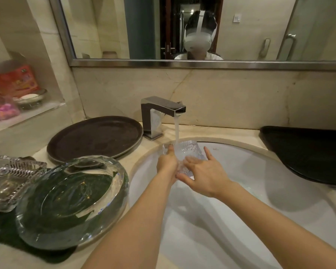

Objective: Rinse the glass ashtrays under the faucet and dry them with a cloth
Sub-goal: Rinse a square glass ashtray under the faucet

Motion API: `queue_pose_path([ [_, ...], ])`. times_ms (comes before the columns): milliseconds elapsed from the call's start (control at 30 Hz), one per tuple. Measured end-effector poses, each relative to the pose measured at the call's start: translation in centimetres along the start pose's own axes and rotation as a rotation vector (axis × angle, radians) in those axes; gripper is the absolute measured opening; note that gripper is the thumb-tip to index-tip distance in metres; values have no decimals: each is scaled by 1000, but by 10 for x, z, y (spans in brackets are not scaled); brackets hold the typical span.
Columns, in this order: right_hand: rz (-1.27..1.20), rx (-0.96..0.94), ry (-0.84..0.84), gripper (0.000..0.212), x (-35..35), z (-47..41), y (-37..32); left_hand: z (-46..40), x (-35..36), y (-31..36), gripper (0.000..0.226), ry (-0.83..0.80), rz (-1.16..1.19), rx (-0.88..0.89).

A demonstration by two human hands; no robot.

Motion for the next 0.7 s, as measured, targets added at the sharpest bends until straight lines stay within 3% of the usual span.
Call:
queue_pose_path([
  [67, 43, 22, -64, 101, 6, -2, 4, 2, -1, 0, 53, 7, -94, 18],
  [100, 52, 30, -93, 102, 10, -3, 5, 3, -1, 0, 50, -1, -128, 25],
  [200, 48, -55, -97, 68, 11, -4, 4, 3, -1, 0, 48, -51, -186, 15],
  [267, 11, -135, -40, 61, 8, -3, 3, 5, 0, 3, 45, -83, -119, -15],
  [400, -116, -42, 102, 45, 4, 0, 1, 9, -2, 12, 35, -114, 48, -63],
  [467, -304, -2, 165, 34, 3, 0, 0, 9, -4, 14, 31, -165, 133, -70],
  [533, -644, 20, 201, 17, 4, -2, 2, 8, -5, 14, 26, -215, 218, -84],
  [600, -937, 32, 198, 32, 5, -5, -1, 8, -4, 14, 20, -231, 279, -90],
  [700, -1274, 48, 193, 30, 2, -9, -5, 8, -4, 14, 28, -207, 266, -65],
])
Point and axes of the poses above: each hand's wrist, its own z-axis away from the middle knuckle, its own x-axis out of the palm, y = z × x, the point moved 1 cm from there along -z, towards the middle knuckle, and after that the axes turned 8 degrees about -y, right-handed, at the moved point
